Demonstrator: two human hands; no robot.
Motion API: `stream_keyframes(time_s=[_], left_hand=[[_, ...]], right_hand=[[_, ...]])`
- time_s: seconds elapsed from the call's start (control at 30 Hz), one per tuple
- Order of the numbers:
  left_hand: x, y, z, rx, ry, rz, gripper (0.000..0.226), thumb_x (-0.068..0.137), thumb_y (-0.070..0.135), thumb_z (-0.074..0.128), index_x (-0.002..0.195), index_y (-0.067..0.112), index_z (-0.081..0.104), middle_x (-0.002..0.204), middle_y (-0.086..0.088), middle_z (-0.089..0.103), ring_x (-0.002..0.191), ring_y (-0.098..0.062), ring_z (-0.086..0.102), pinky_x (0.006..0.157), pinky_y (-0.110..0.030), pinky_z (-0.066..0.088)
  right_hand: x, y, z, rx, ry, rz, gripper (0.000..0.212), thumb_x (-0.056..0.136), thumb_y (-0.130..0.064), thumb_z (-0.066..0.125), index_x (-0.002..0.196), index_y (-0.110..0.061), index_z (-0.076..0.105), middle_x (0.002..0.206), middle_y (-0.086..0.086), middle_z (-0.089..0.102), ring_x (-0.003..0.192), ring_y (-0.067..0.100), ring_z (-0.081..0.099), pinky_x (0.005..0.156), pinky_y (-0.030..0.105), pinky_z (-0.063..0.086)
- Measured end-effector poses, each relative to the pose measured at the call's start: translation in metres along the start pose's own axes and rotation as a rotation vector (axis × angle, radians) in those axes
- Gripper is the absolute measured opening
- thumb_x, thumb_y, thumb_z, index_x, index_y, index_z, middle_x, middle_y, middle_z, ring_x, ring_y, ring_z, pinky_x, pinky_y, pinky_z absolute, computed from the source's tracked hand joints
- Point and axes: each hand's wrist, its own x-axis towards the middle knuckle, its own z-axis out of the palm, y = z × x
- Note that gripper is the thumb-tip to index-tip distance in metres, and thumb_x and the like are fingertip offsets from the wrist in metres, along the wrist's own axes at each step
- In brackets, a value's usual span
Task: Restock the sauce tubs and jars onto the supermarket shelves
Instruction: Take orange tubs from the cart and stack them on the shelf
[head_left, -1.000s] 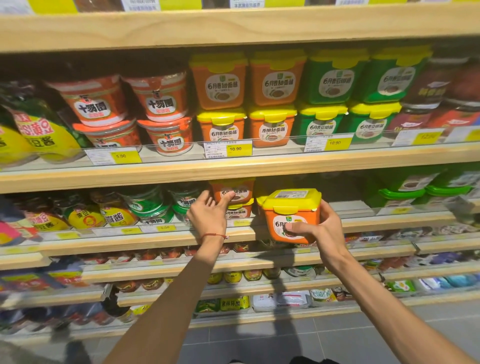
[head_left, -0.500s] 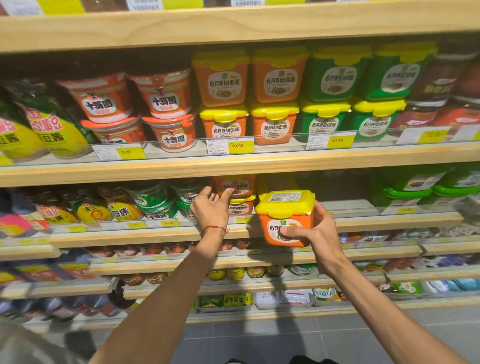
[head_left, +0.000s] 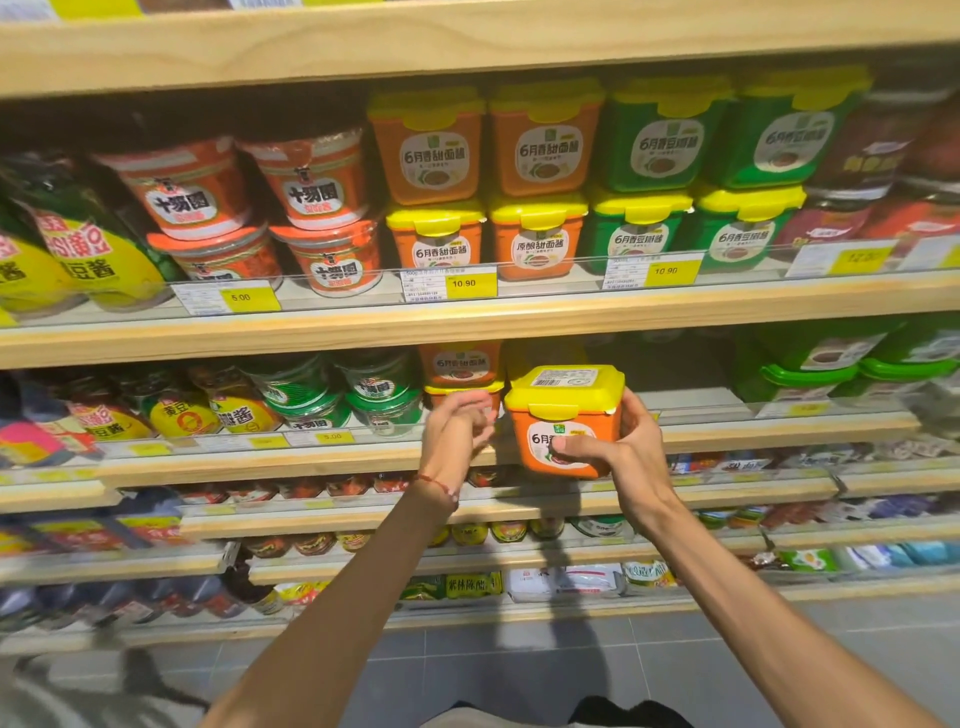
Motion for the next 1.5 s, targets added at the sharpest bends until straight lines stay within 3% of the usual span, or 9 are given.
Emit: stream_keyframes(time_s=[0.13,0.33,0.5,0.77,0.9,1.1,1.23,1.4,1.5], left_hand=[[-0.019,0.005,0.017,0.011,-0.41,-0.058,0.053,0.078,-0.003,0.055,0.127,0.013,0.063,0.125,-0.013,0.071,0.116,-0.029,0.066,0.103,-0.045,0.052],[-0.029,0.012,0.024,0.115,-0.47,0.105,0.058,0.084,-0.016,0.068,0.135,0.008,0.053,0.112,0.007,0.075,0.104,-0.008,0.071,0.087,-0.022,0.056],[-0.03,0.011,0.039,0.137,-0.386,0.249,0.071,0.077,0.002,0.076,0.142,0.016,0.049,0.127,0.002,0.07,0.124,-0.018,0.063,0.103,-0.03,0.051],[-0.019,0.005,0.056,0.131,-0.199,0.361,0.065,0.084,-0.011,0.072,0.136,0.022,0.052,0.13,0.002,0.066,0.124,-0.009,0.062,0.102,-0.023,0.049],[-0.012,-0.001,0.061,0.15,-0.089,0.346,0.061,0.086,-0.009,0.072,0.141,0.006,0.05,0.126,-0.001,0.068,0.118,-0.005,0.064,0.102,-0.021,0.049],[-0.001,-0.001,0.074,0.113,0.113,0.31,0.062,0.087,0.007,0.076,0.142,-0.005,0.049,0.136,-0.019,0.061,0.132,-0.027,0.056,0.118,-0.047,0.038],[0.001,-0.003,0.082,0.151,0.184,0.353,0.037,0.087,0.011,0.078,0.121,0.002,0.065,0.114,-0.014,0.071,0.115,-0.02,0.065,0.11,-0.046,0.048],[0.003,-0.003,0.089,0.239,0.268,0.39,0.037,0.087,0.02,0.08,0.113,-0.004,0.067,0.105,-0.014,0.074,0.105,-0.012,0.069,0.095,-0.034,0.058],[0.003,-0.006,0.089,0.232,0.27,0.383,0.049,0.089,0.022,0.078,0.123,-0.009,0.062,0.115,-0.021,0.071,0.117,-0.028,0.067,0.1,-0.038,0.054]], right_hand=[[0.001,0.0,-0.003,-0.028,-0.037,-0.028,0.107,0.043,-0.029,0.097,0.14,-0.025,0.052,0.124,-0.002,0.071,0.107,0.018,0.071,0.079,0.034,0.063],[0.005,-0.011,-0.022,-0.115,-0.195,-0.098,0.096,0.06,-0.022,0.095,0.143,-0.019,0.047,0.127,-0.002,0.071,0.113,0.015,0.07,0.092,0.031,0.059],[0.016,-0.017,-0.031,-0.199,-0.257,-0.159,0.09,0.072,-0.021,0.093,0.147,-0.022,0.044,0.13,-0.007,0.07,0.118,0.01,0.067,0.098,0.027,0.055],[0.035,-0.02,-0.031,-0.353,-0.101,-0.317,0.063,0.073,-0.024,0.092,0.131,-0.021,0.067,0.101,-0.024,0.076,0.092,-0.008,0.069,0.085,0.009,0.049],[0.044,-0.017,-0.027,-0.415,-0.02,-0.331,0.062,0.072,-0.034,0.092,0.129,-0.026,0.071,0.098,-0.014,0.079,0.088,-0.008,0.069,0.086,0.017,0.057],[0.051,-0.02,-0.03,-0.221,0.02,-0.238,0.046,0.088,-0.001,0.076,0.128,-0.02,0.066,0.111,-0.016,0.072,0.106,-0.003,0.07,0.094,0.023,0.057],[0.059,-0.018,-0.032,-0.359,0.06,-0.203,0.018,0.094,-0.019,0.073,0.112,-0.016,0.073,0.103,-0.006,0.077,0.095,-0.002,0.071,0.083,0.016,0.057],[0.06,-0.002,-0.034,-0.514,-0.043,-0.086,0.036,0.099,-0.02,0.066,0.135,-0.019,0.063,0.125,-0.002,0.07,0.113,0.009,0.064,0.099,0.036,0.055],[0.06,0.003,-0.039,-0.616,-0.114,-0.087,0.047,0.095,-0.028,0.066,0.141,-0.028,0.056,0.136,-0.005,0.064,0.124,0.012,0.06,0.106,0.045,0.053]])
